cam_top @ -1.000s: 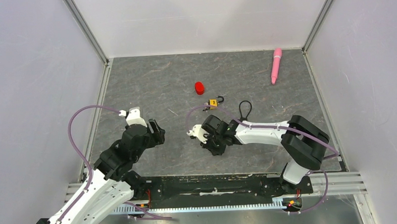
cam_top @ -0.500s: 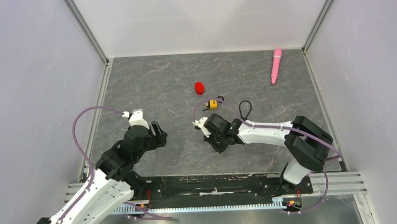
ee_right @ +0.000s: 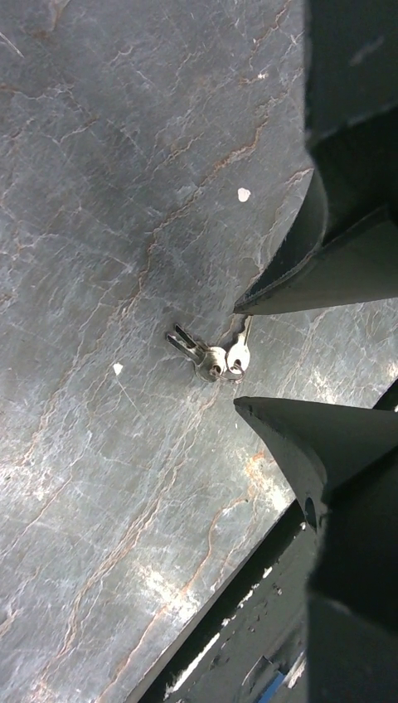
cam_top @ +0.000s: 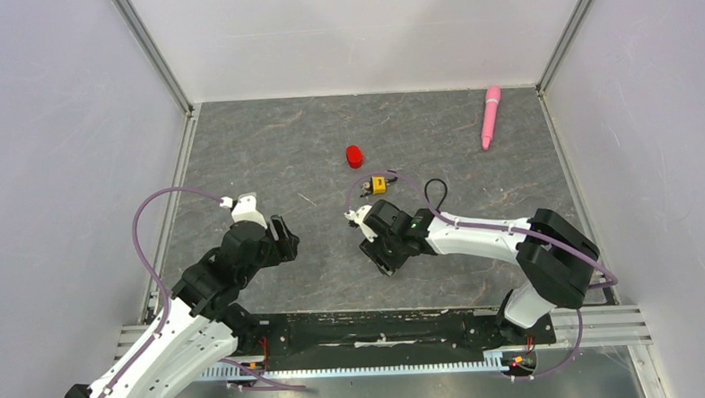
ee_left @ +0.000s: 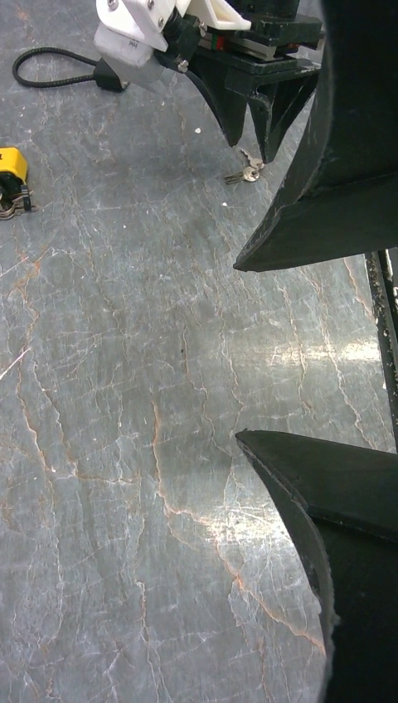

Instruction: Unlock with the key

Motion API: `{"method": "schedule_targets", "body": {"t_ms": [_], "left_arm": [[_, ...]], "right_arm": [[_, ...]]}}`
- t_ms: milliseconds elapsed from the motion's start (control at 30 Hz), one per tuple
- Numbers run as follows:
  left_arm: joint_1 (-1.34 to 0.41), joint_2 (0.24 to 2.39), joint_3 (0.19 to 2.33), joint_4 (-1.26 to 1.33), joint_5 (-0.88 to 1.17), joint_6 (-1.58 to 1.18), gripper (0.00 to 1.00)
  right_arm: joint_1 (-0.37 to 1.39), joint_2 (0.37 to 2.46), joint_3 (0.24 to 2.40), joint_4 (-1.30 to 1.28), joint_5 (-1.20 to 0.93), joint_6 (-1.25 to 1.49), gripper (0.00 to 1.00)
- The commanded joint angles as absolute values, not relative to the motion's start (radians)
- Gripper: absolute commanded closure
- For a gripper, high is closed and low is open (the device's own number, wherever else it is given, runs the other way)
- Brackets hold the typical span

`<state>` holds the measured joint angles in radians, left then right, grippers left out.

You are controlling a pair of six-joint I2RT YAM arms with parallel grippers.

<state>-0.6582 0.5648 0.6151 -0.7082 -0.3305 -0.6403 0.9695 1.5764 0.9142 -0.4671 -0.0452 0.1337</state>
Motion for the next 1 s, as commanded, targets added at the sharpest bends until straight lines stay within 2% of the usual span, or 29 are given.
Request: {"method": "schedule_targets", "body": {"t_ms": [0,367,500,667,967], "left_arm": [[-0.654,0.565,0.613,-0.673,-0.32,-0.645,0.25],[-0.654,0.575,0.611,-0.663,-0.321,-0.63,0.25],[-0.654,0.572,0.605,-0.654,-0.304,-0.632,0.25],[-0.654,0.573,0.586,-0.612,-0.233,-0.652,0.25],[-0.655,0.611,0.532,-0.467,-0.063,-0.707,0.26]], "right_arm": [[0.975,1.595,0.955,-0.486,-0.028,0.142,0.56],[1.028,1.708,0.989,-0.489,0.035,0.148,0.58],[1.031,1.712,0.972,-0.488,0.051,0.144,0.68],[1.031,1.671,0.938,-0.449,0.045,0.153,0.86],[1.027,1.549,0.91,-0.374,0.064,0.184,1.0]]}}
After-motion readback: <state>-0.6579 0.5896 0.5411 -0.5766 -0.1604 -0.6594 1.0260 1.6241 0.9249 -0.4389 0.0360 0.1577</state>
